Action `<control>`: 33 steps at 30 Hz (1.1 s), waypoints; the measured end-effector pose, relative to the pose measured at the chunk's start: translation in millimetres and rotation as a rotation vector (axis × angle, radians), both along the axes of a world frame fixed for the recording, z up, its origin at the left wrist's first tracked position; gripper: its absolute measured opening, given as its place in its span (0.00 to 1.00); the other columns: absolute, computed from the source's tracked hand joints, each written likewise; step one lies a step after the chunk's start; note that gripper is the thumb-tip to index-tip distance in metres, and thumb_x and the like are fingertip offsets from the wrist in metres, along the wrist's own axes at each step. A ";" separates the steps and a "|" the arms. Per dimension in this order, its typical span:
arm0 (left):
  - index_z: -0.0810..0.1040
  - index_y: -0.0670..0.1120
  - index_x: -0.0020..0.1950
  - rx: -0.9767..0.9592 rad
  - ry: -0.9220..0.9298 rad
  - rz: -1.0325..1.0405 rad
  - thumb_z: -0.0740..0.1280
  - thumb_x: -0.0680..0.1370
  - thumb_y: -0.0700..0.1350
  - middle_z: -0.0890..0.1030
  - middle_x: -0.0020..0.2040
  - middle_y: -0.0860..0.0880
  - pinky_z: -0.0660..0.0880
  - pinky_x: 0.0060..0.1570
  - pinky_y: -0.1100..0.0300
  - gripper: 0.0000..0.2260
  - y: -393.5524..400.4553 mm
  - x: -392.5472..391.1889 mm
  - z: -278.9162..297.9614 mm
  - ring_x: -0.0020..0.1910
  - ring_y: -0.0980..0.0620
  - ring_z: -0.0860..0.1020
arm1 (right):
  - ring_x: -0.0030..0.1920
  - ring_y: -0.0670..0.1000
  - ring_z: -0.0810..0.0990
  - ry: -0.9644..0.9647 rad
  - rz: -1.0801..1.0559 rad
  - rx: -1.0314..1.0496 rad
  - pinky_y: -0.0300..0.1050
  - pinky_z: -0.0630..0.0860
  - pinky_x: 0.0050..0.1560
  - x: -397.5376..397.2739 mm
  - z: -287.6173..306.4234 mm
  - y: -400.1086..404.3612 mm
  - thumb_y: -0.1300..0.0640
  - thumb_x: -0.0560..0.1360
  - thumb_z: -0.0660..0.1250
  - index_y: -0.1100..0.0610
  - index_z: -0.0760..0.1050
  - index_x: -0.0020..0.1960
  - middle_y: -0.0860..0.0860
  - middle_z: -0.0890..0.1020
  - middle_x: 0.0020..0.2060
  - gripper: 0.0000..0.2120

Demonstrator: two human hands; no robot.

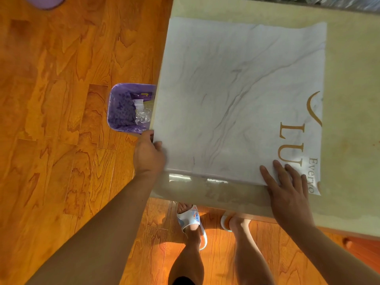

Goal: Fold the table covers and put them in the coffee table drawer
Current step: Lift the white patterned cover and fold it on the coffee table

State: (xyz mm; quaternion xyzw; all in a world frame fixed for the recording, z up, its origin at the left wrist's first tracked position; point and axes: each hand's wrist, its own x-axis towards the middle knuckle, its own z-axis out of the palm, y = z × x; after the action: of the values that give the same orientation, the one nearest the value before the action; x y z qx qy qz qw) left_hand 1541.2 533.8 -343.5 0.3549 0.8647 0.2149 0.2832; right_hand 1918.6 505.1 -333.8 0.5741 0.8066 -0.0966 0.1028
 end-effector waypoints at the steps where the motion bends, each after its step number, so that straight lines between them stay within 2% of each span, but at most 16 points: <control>1: 0.76 0.47 0.68 0.007 -0.020 -0.007 0.63 0.80 0.36 0.82 0.59 0.46 0.73 0.53 0.56 0.17 -1.4 -2.9 0.6 0.57 0.45 0.79 | 0.74 0.69 0.60 0.007 0.001 0.006 0.75 0.58 0.71 -1.9 0.1 -0.6 0.58 0.69 0.76 0.52 0.64 0.79 0.61 0.64 0.76 0.41; 5: 0.76 0.49 0.72 -0.013 -0.034 -0.068 0.62 0.80 0.33 0.82 0.59 0.47 0.72 0.54 0.60 0.22 -2.0 -13.1 0.9 0.56 0.48 0.80 | 0.75 0.69 0.60 0.000 0.011 -0.006 0.75 0.58 0.71 -6.3 1.5 -2.3 0.57 0.68 0.78 0.51 0.65 0.78 0.61 0.64 0.76 0.42; 9: 0.72 0.45 0.76 -0.041 -0.034 -0.007 0.64 0.81 0.34 0.79 0.65 0.44 0.69 0.60 0.63 0.22 -0.9 -12.2 -1.2 0.61 0.48 0.78 | 0.75 0.68 0.60 -0.023 0.014 -0.030 0.75 0.58 0.71 -7.6 3.1 -1.0 0.56 0.67 0.78 0.51 0.64 0.79 0.61 0.63 0.76 0.43; 13: 0.73 0.46 0.75 0.009 -0.014 0.010 0.64 0.82 0.36 0.77 0.65 0.42 0.70 0.60 0.61 0.20 -1.6 -9.4 -3.5 0.63 0.45 0.77 | 0.76 0.68 0.59 -0.040 0.020 -0.028 0.74 0.57 0.72 -6.7 3.3 -1.8 0.55 0.68 0.78 0.50 0.62 0.79 0.60 0.62 0.77 0.44; 15: 0.74 0.48 0.74 0.029 0.008 0.007 0.64 0.83 0.38 0.78 0.65 0.43 0.71 0.59 0.62 0.19 -2.7 -8.3 -4.2 0.62 0.46 0.77 | 0.76 0.68 0.59 -0.035 0.018 -0.016 0.75 0.57 0.72 -6.4 3.1 -2.9 0.55 0.67 0.78 0.51 0.63 0.79 0.60 0.62 0.77 0.44; 18: 0.76 0.50 0.73 0.057 0.009 0.021 0.64 0.83 0.38 0.78 0.63 0.48 0.66 0.52 0.72 0.18 -3.5 -6.8 -6.7 0.58 0.53 0.78 | 0.76 0.68 0.59 -0.020 -0.003 0.002 0.75 0.57 0.72 -4.2 1.0 -4.7 0.56 0.67 0.78 0.51 0.63 0.79 0.61 0.62 0.77 0.44; 23: 0.74 0.49 0.73 0.051 -0.027 0.030 0.64 0.84 0.42 0.77 0.65 0.46 0.71 0.60 0.60 0.17 0.5 -6.6 -11.6 0.64 0.47 0.77 | 0.75 0.69 0.60 -0.018 -0.004 0.000 0.76 0.58 0.71 -4.5 0.2 -3.4 0.56 0.66 0.78 0.52 0.64 0.79 0.62 0.63 0.76 0.44; 26: 0.70 0.49 0.77 -0.008 0.037 -0.080 0.61 0.84 0.43 0.76 0.68 0.43 0.74 0.62 0.52 0.20 -1.3 -8.1 -8.2 0.66 0.43 0.76 | 0.75 0.69 0.60 -0.028 -0.010 -0.024 0.75 0.58 0.71 -4.9 0.9 -2.5 0.55 0.67 0.78 0.51 0.63 0.79 0.61 0.63 0.76 0.44; 28: 0.71 0.49 0.76 0.011 0.039 -0.057 0.61 0.84 0.42 0.76 0.66 0.45 0.75 0.59 0.57 0.19 -0.6 -6.5 -7.2 0.64 0.45 0.76 | 0.75 0.69 0.61 -0.028 -0.001 -0.031 0.75 0.59 0.71 -3.9 0.7 -1.3 0.55 0.67 0.79 0.51 0.63 0.79 0.61 0.63 0.76 0.44; 31: 0.73 0.49 0.75 0.008 0.023 -0.005 0.60 0.85 0.41 0.76 0.63 0.48 0.70 0.52 0.69 0.18 0.5 -2.8 -6.8 0.63 0.48 0.76 | 0.74 0.68 0.62 -0.025 0.006 -0.024 0.75 0.60 0.71 -1.7 1.2 0.4 0.55 0.66 0.80 0.51 0.64 0.79 0.61 0.64 0.75 0.45; 33: 0.73 0.50 0.74 0.018 0.037 -0.045 0.60 0.84 0.39 0.77 0.65 0.48 0.73 0.57 0.61 0.19 -1.6 -4.1 -6.9 0.64 0.47 0.76 | 0.74 0.68 0.62 -0.018 0.008 -0.021 0.75 0.60 0.71 -1.7 1.1 -0.2 0.56 0.65 0.80 0.51 0.64 0.79 0.61 0.64 0.75 0.46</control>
State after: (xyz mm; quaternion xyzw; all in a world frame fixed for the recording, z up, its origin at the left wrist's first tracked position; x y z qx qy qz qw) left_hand 1537.2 532.2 -350.4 0.3806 0.8597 0.2095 0.2687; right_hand 1916.9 504.9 -332.7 0.5706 0.8068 -0.0993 0.1164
